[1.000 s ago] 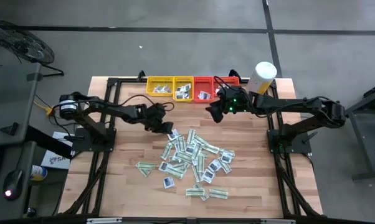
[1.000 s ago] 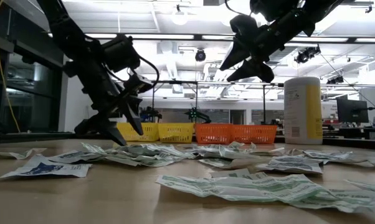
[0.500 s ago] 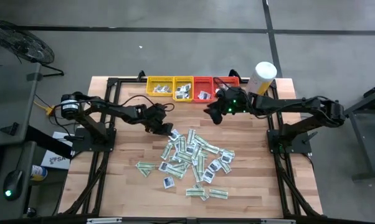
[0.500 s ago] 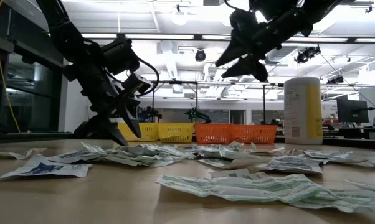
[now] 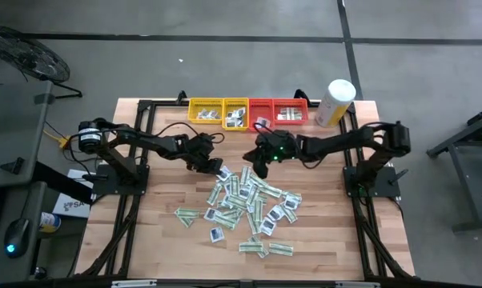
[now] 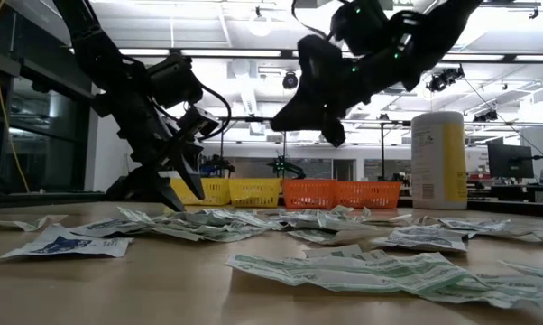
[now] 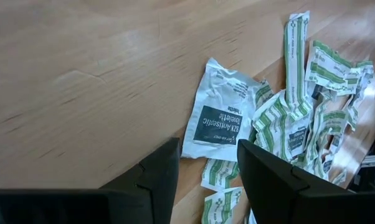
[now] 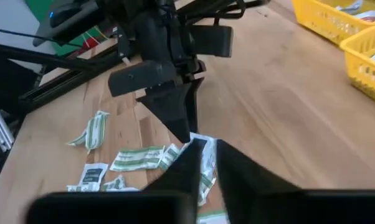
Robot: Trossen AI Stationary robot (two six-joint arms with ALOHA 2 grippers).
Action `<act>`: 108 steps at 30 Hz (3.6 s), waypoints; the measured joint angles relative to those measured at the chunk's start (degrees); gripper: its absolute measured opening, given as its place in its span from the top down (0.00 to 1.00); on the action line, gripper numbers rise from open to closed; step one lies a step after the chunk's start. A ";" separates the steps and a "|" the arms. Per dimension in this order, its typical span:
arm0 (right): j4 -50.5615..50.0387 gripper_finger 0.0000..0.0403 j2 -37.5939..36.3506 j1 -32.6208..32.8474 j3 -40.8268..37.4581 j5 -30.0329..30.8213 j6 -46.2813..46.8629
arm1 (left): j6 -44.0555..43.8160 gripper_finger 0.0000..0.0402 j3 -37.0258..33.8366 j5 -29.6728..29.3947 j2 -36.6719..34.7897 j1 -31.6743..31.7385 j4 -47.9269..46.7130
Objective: Pick & Place First Aid Supplies
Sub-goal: Put the gray packet into the right yellow bin
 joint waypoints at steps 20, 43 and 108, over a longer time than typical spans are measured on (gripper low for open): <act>-27.96 1.00 21.71 1.70 28.06 -4.56 -12.99 | -0.10 0.59 -0.01 -0.70 -0.01 -0.03 -0.17; -26.96 1.00 26.73 2.24 28.57 -3.81 -10.53 | -0.16 0.59 -0.04 -0.82 -0.01 -0.02 0.02; -59.09 1.00 -2.00 -2.19 28.46 11.95 -5.45 | 22.58 1.00 17.50 -14.94 -4.93 12.78 -4.92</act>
